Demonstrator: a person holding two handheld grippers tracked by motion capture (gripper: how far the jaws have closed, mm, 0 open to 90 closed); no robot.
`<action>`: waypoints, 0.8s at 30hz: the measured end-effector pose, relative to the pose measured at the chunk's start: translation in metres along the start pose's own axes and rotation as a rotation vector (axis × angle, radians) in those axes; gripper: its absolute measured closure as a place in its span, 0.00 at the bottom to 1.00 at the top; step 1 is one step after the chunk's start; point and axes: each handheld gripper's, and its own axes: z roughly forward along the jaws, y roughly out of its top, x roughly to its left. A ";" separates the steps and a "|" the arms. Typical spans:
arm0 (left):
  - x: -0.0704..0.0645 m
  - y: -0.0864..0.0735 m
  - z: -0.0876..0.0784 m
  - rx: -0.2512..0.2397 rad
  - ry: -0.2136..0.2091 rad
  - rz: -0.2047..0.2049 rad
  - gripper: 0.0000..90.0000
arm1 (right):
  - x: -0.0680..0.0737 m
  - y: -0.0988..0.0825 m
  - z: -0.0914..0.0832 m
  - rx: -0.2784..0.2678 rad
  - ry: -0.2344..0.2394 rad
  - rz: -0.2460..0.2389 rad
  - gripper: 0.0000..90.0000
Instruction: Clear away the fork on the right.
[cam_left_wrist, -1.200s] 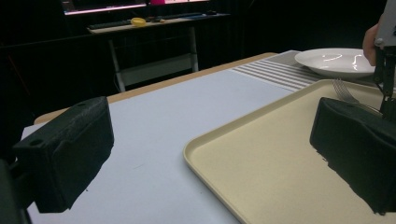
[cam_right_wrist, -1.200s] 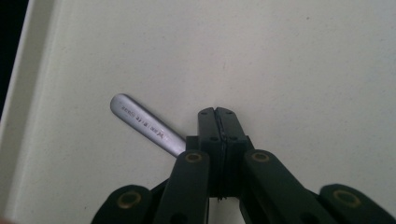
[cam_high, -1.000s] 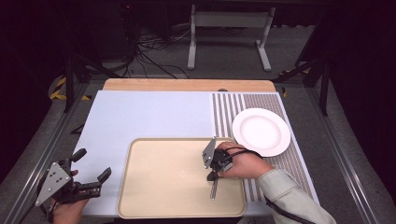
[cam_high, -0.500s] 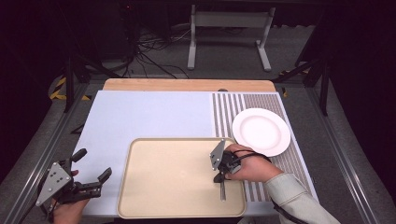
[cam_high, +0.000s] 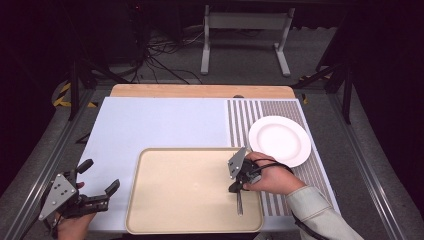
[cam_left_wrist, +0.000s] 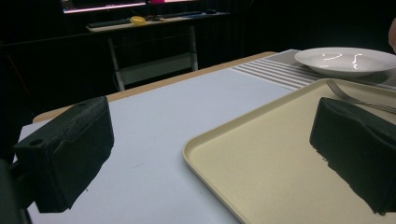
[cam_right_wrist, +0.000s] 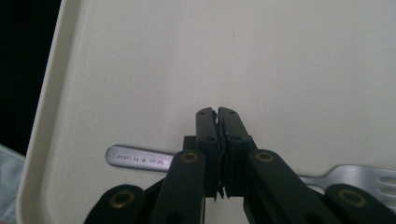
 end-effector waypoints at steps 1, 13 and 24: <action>0.000 0.000 0.000 0.001 0.000 0.001 0.01 | 0.000 0.001 -0.004 -0.012 -0.016 -0.003 0.95; 0.000 0.001 -0.001 -0.004 0.000 0.000 0.01 | 0.012 0.000 -0.052 -0.183 -0.232 0.026 0.58; 0.000 0.000 0.000 -0.002 0.001 0.000 0.01 | 0.023 -0.028 -0.082 -0.338 -0.376 0.127 0.35</action>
